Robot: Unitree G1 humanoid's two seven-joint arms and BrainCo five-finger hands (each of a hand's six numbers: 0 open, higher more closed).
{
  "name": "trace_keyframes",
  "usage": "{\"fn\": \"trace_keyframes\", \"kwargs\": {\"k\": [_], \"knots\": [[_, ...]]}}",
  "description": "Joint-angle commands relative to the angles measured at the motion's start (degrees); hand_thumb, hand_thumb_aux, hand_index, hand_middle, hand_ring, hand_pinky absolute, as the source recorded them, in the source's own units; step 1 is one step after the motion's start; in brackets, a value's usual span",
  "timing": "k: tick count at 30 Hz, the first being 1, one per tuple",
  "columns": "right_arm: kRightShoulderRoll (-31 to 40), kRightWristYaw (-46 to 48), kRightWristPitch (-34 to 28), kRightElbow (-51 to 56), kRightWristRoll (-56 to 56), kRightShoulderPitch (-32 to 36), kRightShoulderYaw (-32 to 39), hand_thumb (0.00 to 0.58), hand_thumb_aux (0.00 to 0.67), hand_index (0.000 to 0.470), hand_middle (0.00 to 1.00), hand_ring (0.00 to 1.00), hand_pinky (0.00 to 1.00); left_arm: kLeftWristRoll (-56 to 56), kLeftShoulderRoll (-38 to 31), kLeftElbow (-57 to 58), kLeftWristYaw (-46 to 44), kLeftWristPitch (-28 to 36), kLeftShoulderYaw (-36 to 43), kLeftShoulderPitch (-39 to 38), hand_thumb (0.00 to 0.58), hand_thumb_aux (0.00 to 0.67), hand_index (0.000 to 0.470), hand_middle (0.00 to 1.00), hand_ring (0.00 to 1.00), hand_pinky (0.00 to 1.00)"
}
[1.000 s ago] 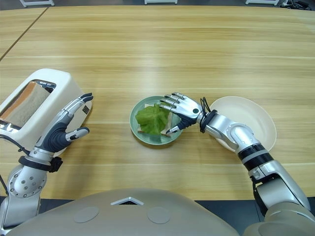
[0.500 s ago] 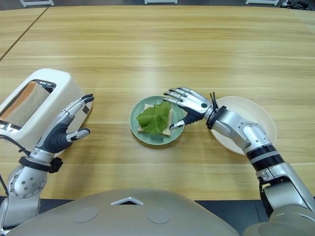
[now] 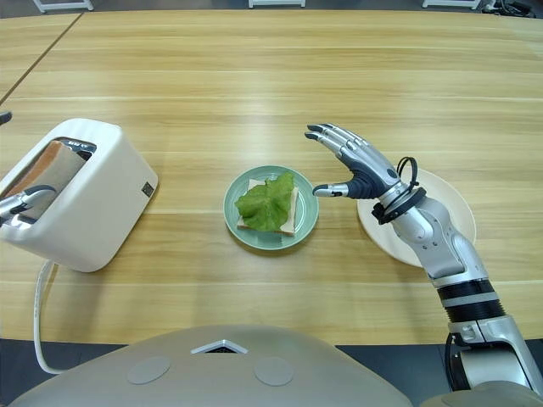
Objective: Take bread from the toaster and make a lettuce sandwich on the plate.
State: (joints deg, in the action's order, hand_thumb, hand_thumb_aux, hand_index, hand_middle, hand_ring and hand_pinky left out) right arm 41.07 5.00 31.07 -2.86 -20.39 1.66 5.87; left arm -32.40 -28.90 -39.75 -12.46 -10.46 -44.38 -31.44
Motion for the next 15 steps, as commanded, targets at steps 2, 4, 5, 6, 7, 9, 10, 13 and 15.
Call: {"fn": "trace_keyframes", "kwargs": {"k": [2,4,5,6,7,9,10,13,15], "knots": [[-1.6,2.3,-0.5,-1.3,0.4,-0.6,-0.7,0.0,0.0,0.0,0.0,0.0,0.0,-3.6,-0.1,5.5,-1.8,1.8,1.6,-2.4,0.053,0.032,0.022,0.0,0.0,0.0],[-1.9,2.7,-0.2,-1.3,-0.2,-0.8,-0.8,0.0,0.0,0.0,0.0,0.0,0.0,-4.2,-0.3,8.1,-1.8,2.2,2.9,-2.7,0.1,0.06,0.042,0.0,0.0,0.0],[-2.0,2.9,-0.1,-1.3,-0.4,-1.0,-1.0,0.0,0.0,0.0,0.0,0.0,0.0,-4.2,-0.5,9.4,-1.7,2.3,3.5,-2.5,0.1,0.06,0.042,0.0,0.0,0.0],[-2.0,2.9,0.0,-1.4,-0.7,-1.2,-1.2,0.0,0.0,0.0,0.0,0.0,0.0,-4.2,-0.8,10.7,-1.5,2.2,4.2,-2.2,0.108,0.066,0.046,0.0,0.0,0.0],[-2.0,3.0,0.0,-1.4,-0.9,-1.4,-1.3,0.0,0.0,0.0,0.0,0.0,0.0,-4.2,-1.0,11.7,-1.4,2.1,4.6,-2.0,0.12,0.074,0.052,0.0,0.0,0.0],[-2.1,3.2,0.1,-1.4,-1.1,-1.5,-1.3,0.0,0.0,0.0,0.0,0.0,0.0,-3.9,-1.3,12.8,-1.1,1.8,5.3,-1.8,0.144,0.089,0.063,0.0,0.0,0.0],[-2.2,3.3,0.2,-1.4,-1.2,-1.6,-1.3,0.0,0.0,0.0,0.0,0.0,0.0,-3.8,-1.4,13.2,-0.9,1.7,5.5,-1.7,0.209,0.134,0.094,0.0,0.0,0.0],[-2.4,3.4,0.5,-1.1,-2.1,-1.5,-1.3,0.0,0.0,0.0,0.0,0.0,0.0,-2.7,-1.6,13.6,-0.7,1.4,5.7,-1.7,0.438,0.339,0.238,0.0,0.0,0.0],[-2.5,3.4,0.7,-0.9,-2.4,-1.4,-1.4,0.0,0.0,0.0,0.0,0.0,0.0,-2.0,-1.5,13.4,-0.6,1.2,5.8,-1.8,0.494,0.413,0.289,0.0,0.0,0.0]]}}
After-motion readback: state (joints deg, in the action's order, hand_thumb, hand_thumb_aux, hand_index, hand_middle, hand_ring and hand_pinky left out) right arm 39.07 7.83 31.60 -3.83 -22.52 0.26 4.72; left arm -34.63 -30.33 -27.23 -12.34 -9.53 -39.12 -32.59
